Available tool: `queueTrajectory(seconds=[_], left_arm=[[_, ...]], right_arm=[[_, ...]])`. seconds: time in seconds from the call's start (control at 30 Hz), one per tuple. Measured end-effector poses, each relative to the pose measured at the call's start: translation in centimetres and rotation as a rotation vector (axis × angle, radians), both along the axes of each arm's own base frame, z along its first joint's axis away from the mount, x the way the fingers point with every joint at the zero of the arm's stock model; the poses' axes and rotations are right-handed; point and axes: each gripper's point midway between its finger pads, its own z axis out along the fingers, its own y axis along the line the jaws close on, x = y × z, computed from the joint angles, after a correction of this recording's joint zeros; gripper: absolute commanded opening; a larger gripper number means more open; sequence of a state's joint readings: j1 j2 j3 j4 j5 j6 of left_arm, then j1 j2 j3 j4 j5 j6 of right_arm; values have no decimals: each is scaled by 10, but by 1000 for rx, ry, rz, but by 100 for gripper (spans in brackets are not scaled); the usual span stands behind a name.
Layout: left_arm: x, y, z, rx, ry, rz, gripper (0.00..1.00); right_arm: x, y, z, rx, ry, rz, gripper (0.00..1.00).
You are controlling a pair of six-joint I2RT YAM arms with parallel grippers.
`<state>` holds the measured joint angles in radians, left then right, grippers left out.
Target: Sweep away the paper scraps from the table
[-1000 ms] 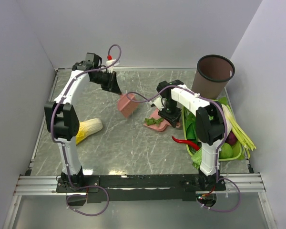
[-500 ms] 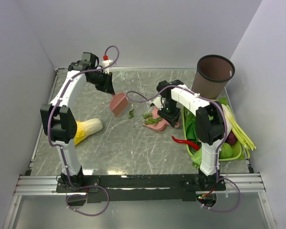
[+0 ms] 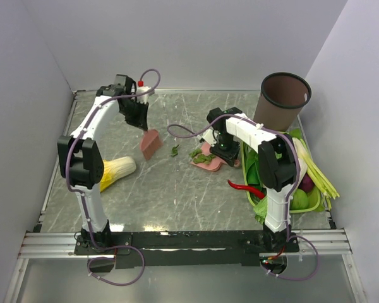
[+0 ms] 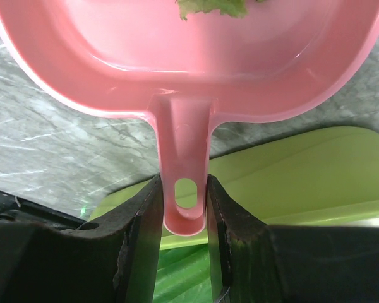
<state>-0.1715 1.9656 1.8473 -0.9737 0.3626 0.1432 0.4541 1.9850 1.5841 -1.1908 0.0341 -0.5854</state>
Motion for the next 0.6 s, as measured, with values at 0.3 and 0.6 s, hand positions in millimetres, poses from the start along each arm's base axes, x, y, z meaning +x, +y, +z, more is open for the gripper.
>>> queueTrajectory(seconds=[0.3, 0.6], left_arm=[[-23, -89, -6, -169, 84, -188, 1], [-47, -124, 15, -418, 193, -294, 1]], right_arm=[[9, 17, -6, -7, 1, 44, 0], [1, 35, -11, 64, 30, 35, 0]])
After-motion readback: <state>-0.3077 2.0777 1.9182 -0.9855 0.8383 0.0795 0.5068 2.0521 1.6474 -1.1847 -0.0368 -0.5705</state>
